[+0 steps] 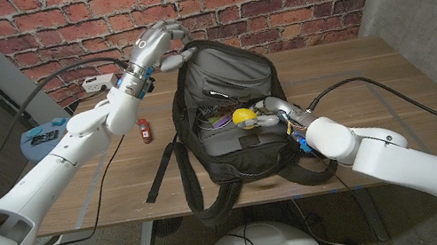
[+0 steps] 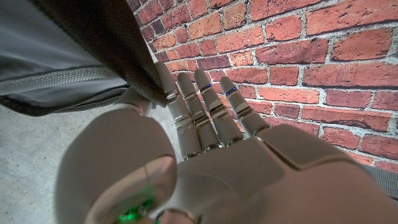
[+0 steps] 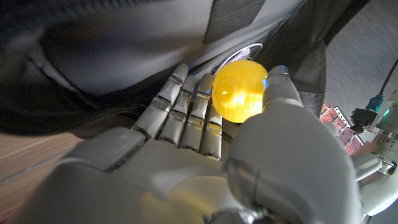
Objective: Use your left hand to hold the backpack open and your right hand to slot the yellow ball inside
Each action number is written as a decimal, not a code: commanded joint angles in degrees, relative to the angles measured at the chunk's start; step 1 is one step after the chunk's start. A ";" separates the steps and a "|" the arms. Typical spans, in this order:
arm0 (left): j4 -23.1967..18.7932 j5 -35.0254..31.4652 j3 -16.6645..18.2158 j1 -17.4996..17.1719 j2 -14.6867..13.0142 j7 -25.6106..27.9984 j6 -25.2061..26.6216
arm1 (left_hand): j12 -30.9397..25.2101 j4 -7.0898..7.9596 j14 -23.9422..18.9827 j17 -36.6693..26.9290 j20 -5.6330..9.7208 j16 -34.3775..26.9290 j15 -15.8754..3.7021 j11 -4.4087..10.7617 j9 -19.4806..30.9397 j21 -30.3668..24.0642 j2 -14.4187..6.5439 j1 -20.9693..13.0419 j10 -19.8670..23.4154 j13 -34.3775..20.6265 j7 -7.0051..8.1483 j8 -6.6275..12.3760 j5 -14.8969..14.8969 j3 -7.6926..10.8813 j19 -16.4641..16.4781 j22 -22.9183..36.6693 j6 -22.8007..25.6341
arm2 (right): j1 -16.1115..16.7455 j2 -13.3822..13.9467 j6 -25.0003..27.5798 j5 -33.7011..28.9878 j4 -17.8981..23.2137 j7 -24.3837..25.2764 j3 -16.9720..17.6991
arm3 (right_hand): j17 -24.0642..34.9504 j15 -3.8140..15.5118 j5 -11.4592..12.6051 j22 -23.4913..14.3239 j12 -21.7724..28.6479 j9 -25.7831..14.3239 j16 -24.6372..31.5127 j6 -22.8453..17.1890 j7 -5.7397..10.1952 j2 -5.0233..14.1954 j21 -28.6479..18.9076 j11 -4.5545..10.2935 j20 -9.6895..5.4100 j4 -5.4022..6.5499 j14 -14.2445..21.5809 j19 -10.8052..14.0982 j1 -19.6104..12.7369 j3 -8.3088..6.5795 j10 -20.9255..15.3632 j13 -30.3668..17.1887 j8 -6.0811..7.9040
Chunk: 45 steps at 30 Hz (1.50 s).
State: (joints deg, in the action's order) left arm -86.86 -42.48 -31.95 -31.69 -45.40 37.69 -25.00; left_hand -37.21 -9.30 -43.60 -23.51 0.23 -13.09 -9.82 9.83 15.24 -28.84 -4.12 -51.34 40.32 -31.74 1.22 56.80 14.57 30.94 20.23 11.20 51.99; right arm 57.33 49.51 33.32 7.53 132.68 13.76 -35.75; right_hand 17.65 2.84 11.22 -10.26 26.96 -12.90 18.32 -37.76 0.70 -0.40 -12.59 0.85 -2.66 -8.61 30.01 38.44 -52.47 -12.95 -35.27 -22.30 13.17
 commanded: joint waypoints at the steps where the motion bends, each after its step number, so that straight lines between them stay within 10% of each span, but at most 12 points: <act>1: -0.22 -0.04 0.04 0.14 -0.12 -0.44 -1.23 | 0.22 0.01 -0.43 -0.16 -0.14 0.03 -0.15 1.35 0.14 -0.20 -0.45 -0.28 1.74 -0.17 -0.29 0.35 0.24 -0.01 -0.27 -0.04 -0.36 | -0.79 -0.34 -1.35 -0.18 -4.06 -1.54 0.37 | 0.12 4.96 -0.03 -0.20 -0.03 -0.11 0.47 -0.90 0.65 0.66 0.16 -0.07 -0.12 -0.02 0.54 0.25 -0.11 0.18 -0.26 -0.22 0.25; 23: -1.88 0.88 2.04 -1.57 -1.76 -1.72 -1.58 | 0.25 -0.02 -0.38 -0.16 -0.08 0.09 -0.16 1.62 0.05 -0.24 -0.46 -0.35 1.85 -0.18 -0.25 0.46 0.21 0.00 -0.35 -0.05 -0.31 | -2.60 -1.18 -0.96 0.20 -5.61 -4.19 -0.58 | 0.62 3.80 -0.26 -0.23 -0.99 -0.16 0.06 1.31 0.18 0.47 0.53 -0.72 0.52 0.63 -1.03 -0.83 0.98 1.16 2.50 -0.43 -0.87; 45: -2.36 0.62 2.36 -1.90 -0.93 -1.72 0.13 | 0.26 -0.02 -0.49 -0.16 -0.10 0.07 -0.15 1.51 -0.04 -0.28 -0.43 -0.36 1.93 -0.24 -0.21 0.56 0.12 -0.03 -0.45 -0.06 -0.33 | -3.55 1.64 0.30 3.38 -3.34 -7.74 0.99 | 1.14 0.91 -0.15 -0.29 -3.34 -0.35 -1.28 5.66 -1.60 -0.09 1.09 -4.74 2.48 1.79 -4.90 -3.69 4.37 3.13 8.27 -0.88 -1.89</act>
State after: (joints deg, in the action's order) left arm -88.76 -41.69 -29.60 -33.53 -46.90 36.15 -25.81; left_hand -37.21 -9.30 -43.60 -23.50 0.08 -13.09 -9.82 9.83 15.05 -28.84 -4.21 -51.44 40.32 -31.72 1.12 57.00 14.35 30.93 19.92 11.19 52.09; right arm 53.83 49.69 32.89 9.30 127.81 7.08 -36.00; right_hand 18.50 2.83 11.02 -10.25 23.90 -13.04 17.18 -32.47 -0.85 -0.39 -11.80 -3.57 -0.27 -6.79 25.51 35.08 -48.53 -10.19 -27.36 -23.00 11.42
